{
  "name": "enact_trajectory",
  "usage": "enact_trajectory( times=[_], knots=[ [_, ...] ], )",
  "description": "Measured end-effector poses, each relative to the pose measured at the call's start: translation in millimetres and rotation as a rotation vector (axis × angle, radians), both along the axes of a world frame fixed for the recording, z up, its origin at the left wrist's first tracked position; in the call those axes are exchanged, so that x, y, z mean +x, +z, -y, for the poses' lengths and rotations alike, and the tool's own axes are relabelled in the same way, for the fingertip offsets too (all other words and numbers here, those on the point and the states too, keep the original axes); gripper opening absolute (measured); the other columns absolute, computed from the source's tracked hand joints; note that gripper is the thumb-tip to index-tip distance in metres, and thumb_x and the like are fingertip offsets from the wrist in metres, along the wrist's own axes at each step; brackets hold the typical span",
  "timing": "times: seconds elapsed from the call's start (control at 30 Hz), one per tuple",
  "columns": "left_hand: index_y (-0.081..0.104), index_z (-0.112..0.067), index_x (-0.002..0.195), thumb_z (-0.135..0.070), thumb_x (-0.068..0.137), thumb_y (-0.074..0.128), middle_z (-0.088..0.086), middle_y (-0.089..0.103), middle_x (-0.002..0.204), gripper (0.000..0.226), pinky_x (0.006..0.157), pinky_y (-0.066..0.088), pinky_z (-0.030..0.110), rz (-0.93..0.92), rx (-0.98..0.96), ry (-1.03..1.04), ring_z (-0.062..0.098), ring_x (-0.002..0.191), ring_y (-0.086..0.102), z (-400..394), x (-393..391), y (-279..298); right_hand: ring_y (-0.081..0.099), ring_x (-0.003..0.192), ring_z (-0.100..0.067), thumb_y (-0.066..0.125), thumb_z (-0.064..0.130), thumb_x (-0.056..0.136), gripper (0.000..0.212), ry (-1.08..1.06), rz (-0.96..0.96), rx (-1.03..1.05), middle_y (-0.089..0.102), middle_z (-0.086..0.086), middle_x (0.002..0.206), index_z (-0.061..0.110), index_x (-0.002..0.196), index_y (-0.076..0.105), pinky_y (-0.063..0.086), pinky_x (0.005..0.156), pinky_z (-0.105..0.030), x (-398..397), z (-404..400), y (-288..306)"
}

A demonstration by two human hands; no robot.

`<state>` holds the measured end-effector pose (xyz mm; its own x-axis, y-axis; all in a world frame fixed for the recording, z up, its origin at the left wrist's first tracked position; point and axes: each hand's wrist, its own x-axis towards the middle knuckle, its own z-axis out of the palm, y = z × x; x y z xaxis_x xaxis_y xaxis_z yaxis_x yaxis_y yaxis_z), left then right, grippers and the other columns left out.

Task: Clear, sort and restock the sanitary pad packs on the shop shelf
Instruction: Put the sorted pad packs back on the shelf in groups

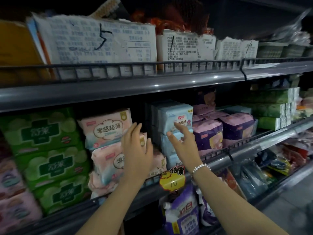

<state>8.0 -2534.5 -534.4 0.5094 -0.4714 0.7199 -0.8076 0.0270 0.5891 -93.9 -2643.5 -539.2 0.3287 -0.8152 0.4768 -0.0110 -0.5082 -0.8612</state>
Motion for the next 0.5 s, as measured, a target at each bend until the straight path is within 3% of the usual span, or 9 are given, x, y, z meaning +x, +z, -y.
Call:
enact_trajectory(
  times=[0.1, 0.17, 0.23, 0.33, 0.4, 0.5],
  knots=[
    [0.048, -0.011, 0.136, -0.014, 0.089, 0.062, 0.011, 0.033, 0.147, 0.049, 0.114, 0.021, 0.045, 0.094, -0.016, 0.17, 0.029, 0.136, 0.028, -26.3, 14.3, -12.3, 0.047, 0.123, -0.005, 0.062, 0.031, 0.092, 0.049, 0.136, -0.074, -0.008, 0.052, 0.008, 0.135, 0.025, 0.138, 0.047, 0.042, 0.106, -0.032, 13.0, -13.2, -2.3],
    [0.041, -0.014, 0.142, -0.017, 0.086, 0.067, 0.015, 0.019, 0.153, 0.062, 0.112, 0.017, 0.053, 0.081, 0.041, 0.293, 0.037, 0.138, 0.02, -40.7, 23.8, -19.3, 0.048, 0.126, -0.011, 0.061, 0.034, 0.093, 0.054, 0.208, -0.161, -0.004, 0.05, 0.002, 0.141, 0.03, 0.143, 0.042, 0.044, 0.104, -0.034, 23.6, -22.2, -2.7],
    [0.027, -0.018, 0.151, -0.024, 0.087, 0.067, 0.018, 0.004, 0.157, 0.075, 0.112, 0.015, 0.056, 0.044, 0.136, 0.366, 0.035, 0.141, 0.009, -53.4, 34.3, -22.5, 0.044, 0.132, -0.016, 0.059, 0.037, 0.093, 0.058, 0.265, -0.211, 0.013, 0.044, -0.001, 0.147, 0.034, 0.146, 0.035, 0.043, 0.104, -0.034, 35.3, -30.1, -2.5],
    [-0.001, -0.031, 0.152, -0.025, 0.091, 0.064, 0.015, -0.013, 0.158, 0.09, 0.116, 0.009, 0.046, -0.021, 0.2, 0.307, 0.032, 0.145, -0.005, -63.6, 54.9, -24.3, 0.034, 0.14, -0.018, 0.056, 0.041, 0.095, 0.064, 0.308, -0.221, 0.037, 0.033, 0.004, 0.154, 0.041, 0.149, 0.022, 0.036, 0.109, -0.034, 51.1, -37.8, 1.3],
    [-0.009, -0.038, 0.145, -0.017, 0.092, 0.063, 0.016, -0.012, 0.158, 0.092, 0.115, 0.009, 0.033, -0.043, 0.173, 0.176, 0.03, 0.147, -0.005, -65.7, 68.7, -24.3, 0.033, 0.139, -0.015, 0.055, 0.038, 0.096, 0.066, 0.33, -0.197, 0.087, 0.035, 0.005, 0.151, 0.041, 0.151, 0.018, 0.031, 0.11, -0.031, 61.7, -39.3, 7.8],
    [-0.007, -0.043, 0.144, -0.006, 0.092, 0.061, 0.013, 0.005, 0.157, 0.093, 0.102, 0.02, 0.012, -0.051, 0.179, 0.025, 0.028, 0.141, 0.028, -64.4, 91.2, -25.3, 0.045, 0.125, -0.011, 0.056, 0.038, 0.095, 0.066, 0.364, -0.124, 0.194, 0.048, 0.003, 0.135, 0.042, 0.15, 0.019, 0.041, 0.106, -0.032, 80.9, -41.7, 14.8]
  ],
)
